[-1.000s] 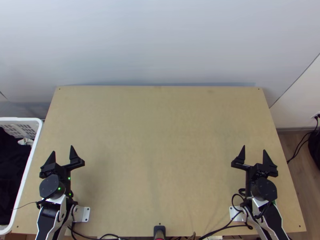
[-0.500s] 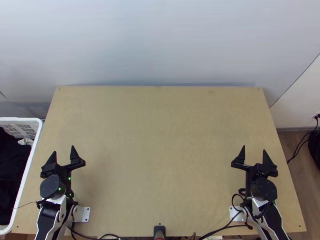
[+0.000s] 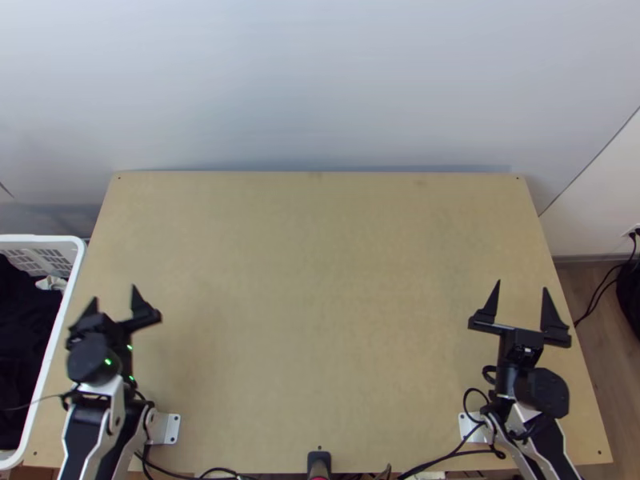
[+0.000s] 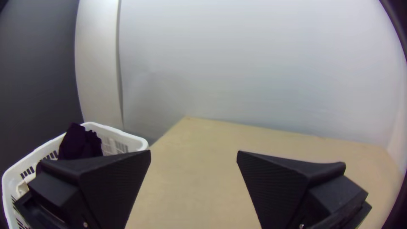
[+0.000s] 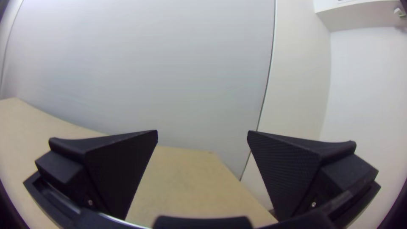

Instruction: Fold the t-shirt

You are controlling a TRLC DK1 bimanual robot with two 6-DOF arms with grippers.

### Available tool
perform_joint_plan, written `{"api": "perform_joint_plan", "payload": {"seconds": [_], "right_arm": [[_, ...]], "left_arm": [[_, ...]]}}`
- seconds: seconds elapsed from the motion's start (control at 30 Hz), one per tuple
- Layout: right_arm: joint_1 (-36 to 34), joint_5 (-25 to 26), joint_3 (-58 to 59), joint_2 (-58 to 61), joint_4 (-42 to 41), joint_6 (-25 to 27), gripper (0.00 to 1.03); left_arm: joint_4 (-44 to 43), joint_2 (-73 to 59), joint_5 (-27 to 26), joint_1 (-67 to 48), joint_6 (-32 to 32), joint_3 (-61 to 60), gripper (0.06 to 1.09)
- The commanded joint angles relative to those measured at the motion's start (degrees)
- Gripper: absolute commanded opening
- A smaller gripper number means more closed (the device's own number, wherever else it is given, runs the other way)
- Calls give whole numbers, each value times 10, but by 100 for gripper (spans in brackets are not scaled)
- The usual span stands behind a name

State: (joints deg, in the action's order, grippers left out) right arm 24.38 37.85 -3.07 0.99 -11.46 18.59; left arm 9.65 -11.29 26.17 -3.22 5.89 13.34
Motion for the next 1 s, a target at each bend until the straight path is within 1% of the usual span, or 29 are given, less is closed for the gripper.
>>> {"api": "perform_joint_plan", "payload": {"seconds": [0.0, 0.07, 0.13, 0.23, 0.3, 0.4, 0.43, 0.53, 0.63, 0.8, 0.9, 0.97], "right_arm": [[8, -2, -99, 97, 29, 5, 98], [7, -1, -156, 167, 63, -36, 98], [2, -1, -219, 239, 108, -83, 98], [1, 0, -312, 328, 186, -160, 98], [1, -1, -367, 373, 241, -218, 98], [5, -1, -432, 422, 326, -295, 98], [10, -2, -444, 432, 346, -312, 98], [30, -8, -454, 438, 375, -345, 98], [27, -17, -447, 436, 378, -354, 98], [16, -16, -427, 435, 378, -354, 98], [13, -16, -414, 432, 377, -354, 98], [11, -17, -406, 430, 377, -354, 98]], "left_arm": [[-5, -154, 0, 111, -4, 160, 105], [27, -217, -1, 144, -3, 239, 105], [93, -284, 0, 165, 4, 330, 105], [172, -358, -1, 244, 40, 430, 105], [198, -386, -8, 296, 57, 460, 105], [208, -409, -39, 377, 62, 465, 104], [209, -417, -55, 403, 62, 462, 104], [197, -439, -84, 482, 62, 441, 104], [143, -465, -124, 560, 59, 397, 104], [68, -528, -126, 647, 39, 333, 104], [26, -567, -126, 684, 40, 310, 103], [13, -597, -126, 702, 40, 303, 103]]}}
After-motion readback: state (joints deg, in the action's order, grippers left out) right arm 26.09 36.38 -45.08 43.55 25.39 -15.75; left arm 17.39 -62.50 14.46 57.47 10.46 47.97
